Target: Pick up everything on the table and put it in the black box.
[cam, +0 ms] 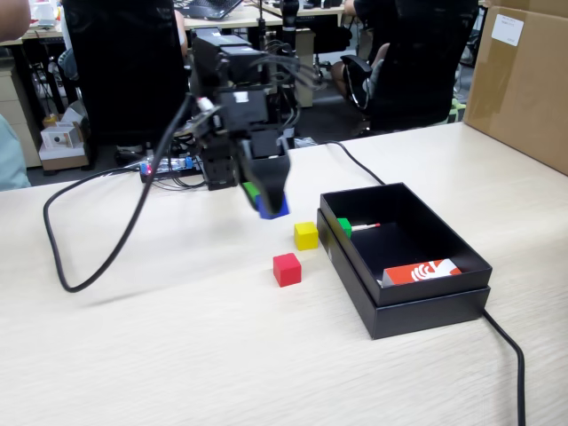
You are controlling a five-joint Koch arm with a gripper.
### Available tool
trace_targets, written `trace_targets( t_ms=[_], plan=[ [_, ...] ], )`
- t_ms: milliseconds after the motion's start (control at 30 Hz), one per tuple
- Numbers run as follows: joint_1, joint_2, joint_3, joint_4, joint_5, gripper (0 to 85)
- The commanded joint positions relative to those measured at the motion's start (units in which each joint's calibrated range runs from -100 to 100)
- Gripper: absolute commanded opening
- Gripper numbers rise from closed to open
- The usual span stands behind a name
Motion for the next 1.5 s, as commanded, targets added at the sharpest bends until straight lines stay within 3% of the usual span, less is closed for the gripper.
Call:
trace_targets(
  t_ms=[0, 200, 400, 700, 1000, 1033, 1300, 1467],
  plan=[
    [4.7, -0.4, 9.7, -0.3, 2.1, 11.4],
    [10.3, 17.4, 22.0, -2.4, 5.2, 11.4],
    [10.8, 35.0, 26.1, -4.9, 6.9, 11.6],
    [10.9, 41.7, 25.1, -6.1, 7.3, 12.8],
    [10.3, 35.7, 25.5, -8.0, 7.2, 30.3],
    [9.5, 29.0, 25.6, -8.1, 6.8, 36.4],
    [4.4, 10.5, 23.3, -8.1, 3.9, 37.2],
    [-0.9, 7.1, 12.0, -8.1, 1.8, 46.0]
  ],
)
